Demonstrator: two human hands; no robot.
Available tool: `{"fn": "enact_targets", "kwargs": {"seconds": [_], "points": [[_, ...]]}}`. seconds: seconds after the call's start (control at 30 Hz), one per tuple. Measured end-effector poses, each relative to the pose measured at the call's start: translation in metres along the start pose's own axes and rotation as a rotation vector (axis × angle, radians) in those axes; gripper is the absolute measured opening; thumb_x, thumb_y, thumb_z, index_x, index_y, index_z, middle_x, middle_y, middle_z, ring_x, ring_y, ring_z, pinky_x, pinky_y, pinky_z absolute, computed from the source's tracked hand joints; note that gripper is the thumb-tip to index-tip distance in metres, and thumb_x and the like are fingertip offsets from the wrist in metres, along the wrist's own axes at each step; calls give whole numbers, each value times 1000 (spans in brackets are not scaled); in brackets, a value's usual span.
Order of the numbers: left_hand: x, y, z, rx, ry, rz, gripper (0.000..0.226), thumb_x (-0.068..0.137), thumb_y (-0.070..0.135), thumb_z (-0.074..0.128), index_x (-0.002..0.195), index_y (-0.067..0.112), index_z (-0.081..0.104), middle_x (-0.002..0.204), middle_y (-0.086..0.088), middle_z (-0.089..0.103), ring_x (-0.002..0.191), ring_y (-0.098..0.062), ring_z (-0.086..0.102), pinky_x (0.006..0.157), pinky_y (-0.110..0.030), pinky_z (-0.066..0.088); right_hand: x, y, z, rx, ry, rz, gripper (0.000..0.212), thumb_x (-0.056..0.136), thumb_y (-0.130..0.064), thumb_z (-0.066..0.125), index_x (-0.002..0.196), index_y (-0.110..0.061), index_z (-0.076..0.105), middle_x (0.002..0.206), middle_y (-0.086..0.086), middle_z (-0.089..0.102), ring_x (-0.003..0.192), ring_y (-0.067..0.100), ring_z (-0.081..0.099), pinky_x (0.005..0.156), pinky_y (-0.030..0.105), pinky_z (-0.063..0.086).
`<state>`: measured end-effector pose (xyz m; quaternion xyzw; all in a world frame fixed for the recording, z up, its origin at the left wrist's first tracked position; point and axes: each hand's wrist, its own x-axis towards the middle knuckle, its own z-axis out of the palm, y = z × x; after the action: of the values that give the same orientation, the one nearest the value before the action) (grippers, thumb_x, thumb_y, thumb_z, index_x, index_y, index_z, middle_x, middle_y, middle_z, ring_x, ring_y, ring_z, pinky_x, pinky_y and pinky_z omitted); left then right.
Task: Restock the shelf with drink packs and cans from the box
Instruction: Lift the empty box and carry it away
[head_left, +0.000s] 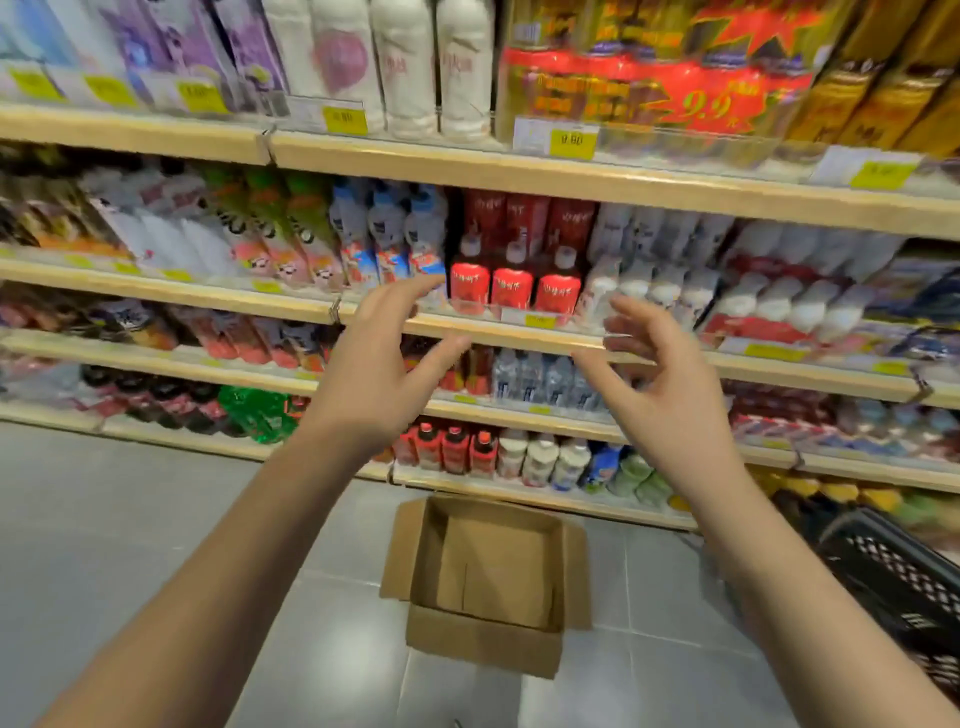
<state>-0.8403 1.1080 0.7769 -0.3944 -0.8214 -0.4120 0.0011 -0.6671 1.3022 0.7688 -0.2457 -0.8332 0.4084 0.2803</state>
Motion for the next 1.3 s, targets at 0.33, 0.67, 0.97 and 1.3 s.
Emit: {"fn": "enact_targets", "kwargs": {"seconds": [0.33,0.67,0.97,1.3], "points": [[-76,-156,134,-16,-145,-248,64,91,46,69,149,35,43,138,17,50,121,-1,53,95,-27,52,-74,196,93,14,-57,345,58,89,-39,77,141,-40,52,128,-13,63,115,1,63,93,30,54],[-203,-417,361,21,-220,-387,81,88,47,73,154,47,27,140,19,49,120,4,51,89,-17,44,-182,504,237,-78,-73,493,57,85,-49,74,138,-48,53,120,-14,65,112,6,64,91,33,53],[-283,-588,490,226,-272,-353,78,90,49,68,155,52,24,150,2,39,136,-15,39,106,-32,35,-261,700,335,-196,-73,523,69,88,-53,71,149,-41,43,138,-14,49,119,2,49,94,23,46],[-295,-632,520,260,-166,-384,89,89,30,75,159,38,20,151,-3,41,139,-19,36,108,-33,34,-279,746,351,-167,-10,521,77,92,-39,72,157,-43,31,149,-13,41,134,6,45,108,44,48]]}}
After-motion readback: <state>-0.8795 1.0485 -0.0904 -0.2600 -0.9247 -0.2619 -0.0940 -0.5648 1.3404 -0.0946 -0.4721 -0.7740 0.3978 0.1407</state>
